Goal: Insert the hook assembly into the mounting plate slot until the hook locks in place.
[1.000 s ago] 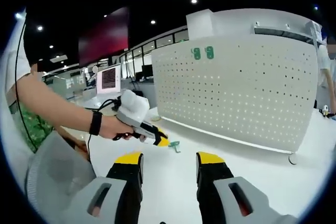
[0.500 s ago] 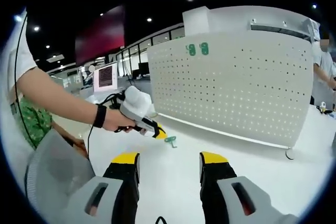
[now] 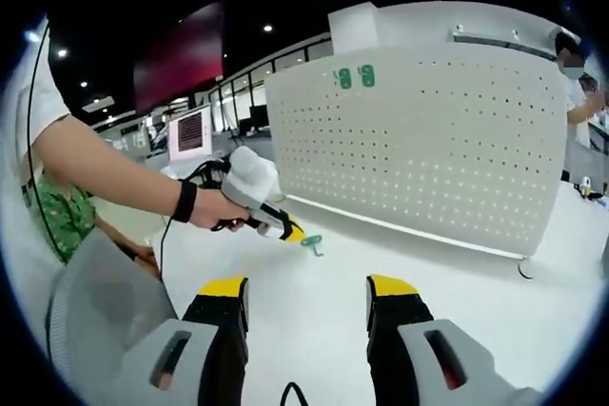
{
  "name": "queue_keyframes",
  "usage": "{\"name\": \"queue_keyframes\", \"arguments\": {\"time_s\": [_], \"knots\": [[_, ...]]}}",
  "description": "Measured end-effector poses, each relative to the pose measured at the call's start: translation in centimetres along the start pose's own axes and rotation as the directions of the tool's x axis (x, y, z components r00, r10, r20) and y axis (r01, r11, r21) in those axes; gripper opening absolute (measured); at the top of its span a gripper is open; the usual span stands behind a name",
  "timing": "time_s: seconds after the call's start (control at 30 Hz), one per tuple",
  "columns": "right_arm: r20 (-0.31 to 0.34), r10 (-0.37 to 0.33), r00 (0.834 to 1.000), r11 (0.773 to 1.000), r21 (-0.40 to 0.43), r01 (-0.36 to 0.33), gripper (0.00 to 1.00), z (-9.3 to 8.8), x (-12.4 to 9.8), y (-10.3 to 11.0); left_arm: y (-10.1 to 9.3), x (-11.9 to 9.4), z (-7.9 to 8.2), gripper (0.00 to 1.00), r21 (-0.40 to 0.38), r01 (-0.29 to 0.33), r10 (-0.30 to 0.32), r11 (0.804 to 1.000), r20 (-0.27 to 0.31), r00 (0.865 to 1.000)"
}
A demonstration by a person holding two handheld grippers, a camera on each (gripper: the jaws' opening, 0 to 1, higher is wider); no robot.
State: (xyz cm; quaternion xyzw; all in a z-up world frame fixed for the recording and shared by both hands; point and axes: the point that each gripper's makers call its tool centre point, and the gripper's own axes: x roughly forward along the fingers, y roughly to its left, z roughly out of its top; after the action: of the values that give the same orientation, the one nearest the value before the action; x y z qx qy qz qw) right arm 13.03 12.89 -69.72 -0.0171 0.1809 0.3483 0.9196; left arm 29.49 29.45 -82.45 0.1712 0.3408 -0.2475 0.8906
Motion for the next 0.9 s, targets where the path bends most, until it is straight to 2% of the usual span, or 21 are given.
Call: {"name": "queue_keyframes", "arguments": {"time_s": [0.2,0.3,0.47,0.77,0.9], "knots": [[-0.001,0.008,1.000,1.000,0.001,-0.008,0.50,0.0,0.2,0.2,-0.3,0.2,-0.1,0.10,0.012,0.007,-0.007,1.000,-0.008,1.000],[0.000,0.012,1.000,1.000,0.000,-0.012,0.54,-0.1,0.2,0.3,-0.5,0.7,-0.9,0.09,-0.002,0.018,-0.018,1.000,-0.051,0.999],[0.002,0.010,1.000,1.000,0.007,-0.010,0.55,-0.2,-0.1,0.2,-0.5,1.0,-1.1,0.03,-0.017,0.013,-0.014,1.000,-0.061,0.998],[-0.001,0.004,1.000,1.000,0.011,-0.004,0.55,-0.5,-0.3,0.1,-0.4,1.0,-0.9,0.02,-0.022,-0.008,0.006,1.000,-0.052,0.999],[0.000,0.008,1.000,1.000,0.009,-0.008,0.55,-0.4,-0.2,0.2,-0.2,0.8,-0.8,0.02,-0.055,-0.010,0.008,0.998,-0.039,0.999]]}}
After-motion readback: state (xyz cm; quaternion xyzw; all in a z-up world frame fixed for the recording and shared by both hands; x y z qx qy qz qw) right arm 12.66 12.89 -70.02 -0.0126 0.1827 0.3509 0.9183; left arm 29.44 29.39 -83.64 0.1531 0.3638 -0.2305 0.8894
